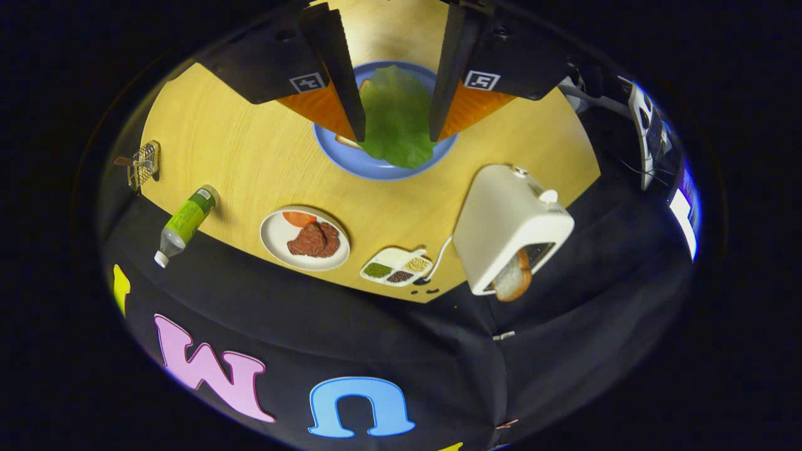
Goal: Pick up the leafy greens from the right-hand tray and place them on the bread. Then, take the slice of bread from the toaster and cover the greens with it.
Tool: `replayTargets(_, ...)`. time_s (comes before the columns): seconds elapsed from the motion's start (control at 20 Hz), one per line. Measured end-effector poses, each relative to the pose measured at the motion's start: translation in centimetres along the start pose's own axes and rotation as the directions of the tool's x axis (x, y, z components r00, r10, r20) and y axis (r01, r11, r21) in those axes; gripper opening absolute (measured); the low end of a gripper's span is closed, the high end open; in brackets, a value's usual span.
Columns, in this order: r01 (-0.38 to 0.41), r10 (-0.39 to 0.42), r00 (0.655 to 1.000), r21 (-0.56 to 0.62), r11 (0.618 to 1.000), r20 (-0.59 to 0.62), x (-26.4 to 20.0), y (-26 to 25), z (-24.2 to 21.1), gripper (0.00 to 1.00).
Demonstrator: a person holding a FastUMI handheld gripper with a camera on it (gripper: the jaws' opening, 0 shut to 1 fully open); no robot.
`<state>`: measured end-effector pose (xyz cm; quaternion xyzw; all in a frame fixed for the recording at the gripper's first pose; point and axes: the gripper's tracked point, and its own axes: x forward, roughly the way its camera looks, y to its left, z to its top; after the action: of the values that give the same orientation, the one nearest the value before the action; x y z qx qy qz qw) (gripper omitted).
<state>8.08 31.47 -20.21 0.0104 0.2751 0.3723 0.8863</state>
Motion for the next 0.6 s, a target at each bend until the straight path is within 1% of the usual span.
replayTargets(0.15, -0.031, 0.032, 0.996, -0.018, 0.999, 0.080, -1.0, 3.7, 5.1, 0.66)
replayTargets(0.3, -0.090, 0.094, 0.986, -0.034, 0.995, 0.137, -0.5, 8.8, 10.2, 0.66)
replayTargets(0.5, -0.139, 0.147, 0.977, -0.064, 0.988, 0.153, 2.2, 14.3, 14.9, 0.66)
replayTargets(0.6, -0.121, 0.135, 0.980, -0.107, 0.987, 0.143, 4.4, 15.8, 16.2, 0.66)
